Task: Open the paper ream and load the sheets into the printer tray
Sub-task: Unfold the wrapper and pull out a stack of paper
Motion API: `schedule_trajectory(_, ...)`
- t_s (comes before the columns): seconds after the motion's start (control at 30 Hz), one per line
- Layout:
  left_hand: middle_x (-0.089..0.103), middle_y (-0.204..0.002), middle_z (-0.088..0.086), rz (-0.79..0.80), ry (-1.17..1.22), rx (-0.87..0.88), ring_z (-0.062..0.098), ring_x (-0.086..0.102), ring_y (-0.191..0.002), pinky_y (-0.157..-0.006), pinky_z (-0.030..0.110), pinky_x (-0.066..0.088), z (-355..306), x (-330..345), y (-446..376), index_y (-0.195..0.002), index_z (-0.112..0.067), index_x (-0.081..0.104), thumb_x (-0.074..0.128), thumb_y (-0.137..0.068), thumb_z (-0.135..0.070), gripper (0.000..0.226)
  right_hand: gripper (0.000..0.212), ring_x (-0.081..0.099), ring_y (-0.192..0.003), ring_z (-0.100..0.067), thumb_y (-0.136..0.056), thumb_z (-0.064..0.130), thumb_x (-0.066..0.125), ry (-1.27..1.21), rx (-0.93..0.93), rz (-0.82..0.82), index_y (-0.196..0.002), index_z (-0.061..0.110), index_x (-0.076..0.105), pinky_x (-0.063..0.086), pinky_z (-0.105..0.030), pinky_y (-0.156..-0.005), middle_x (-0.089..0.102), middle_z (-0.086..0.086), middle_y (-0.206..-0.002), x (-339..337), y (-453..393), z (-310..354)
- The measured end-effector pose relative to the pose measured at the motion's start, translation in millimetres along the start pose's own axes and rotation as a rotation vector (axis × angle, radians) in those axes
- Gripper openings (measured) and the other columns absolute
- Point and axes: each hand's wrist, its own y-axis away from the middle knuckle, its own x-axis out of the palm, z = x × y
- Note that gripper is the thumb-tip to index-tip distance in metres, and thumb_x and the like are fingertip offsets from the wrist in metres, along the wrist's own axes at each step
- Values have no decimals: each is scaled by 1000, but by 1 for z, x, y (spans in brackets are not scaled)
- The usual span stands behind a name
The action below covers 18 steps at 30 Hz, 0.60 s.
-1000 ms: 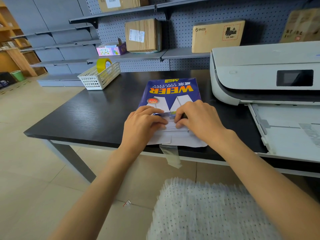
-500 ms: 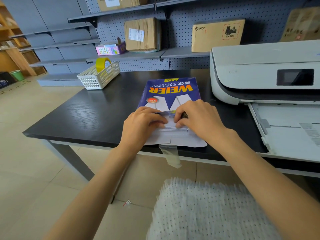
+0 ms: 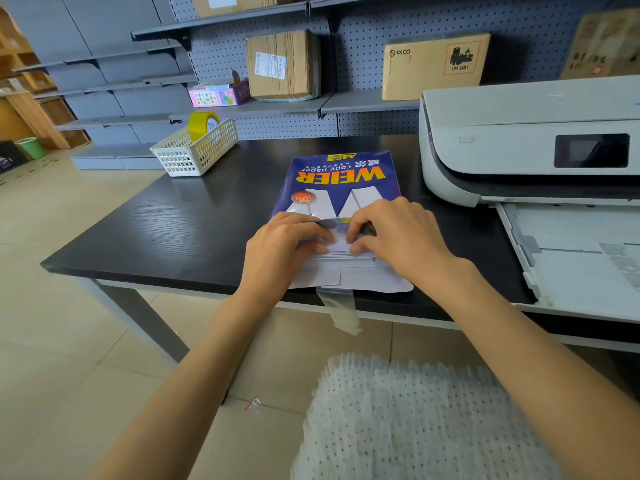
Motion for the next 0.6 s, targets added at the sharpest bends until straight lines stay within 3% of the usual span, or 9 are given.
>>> schedule_trajectory(0.27,72,-103,-15,14,-3,11,10,58,-106,-78,20,41,3,0,-1,-91,-31,77,75,-81,-26,11,10,62,-92,-24,-78,33,77,-30,-1,5,-88,32,76,37,-29,-64,71,6,-88,-1,-1,-1)
schedule_trajectory(0.4,73,-100,-16,8,19,-10,8,58,-104,-78,27,46,2,0,-3,-87,-31,78,76,-79,-24,11,10,60,-87,-22,-76,33,78,-33,6,6,-86,33,77,35,-29,-64,59,12,-77,-2,-3,-2)
schedule_trajectory(0.6,75,-94,-11,23,103,5,17,67,-88,-76,40,55,7,2,-3,-86,-28,79,72,-81,-16,15,8,55,-79,-18,-78,33,77,-45,4,5,-85,33,77,36,-28,-63,66,11,-80,0,-4,-5)
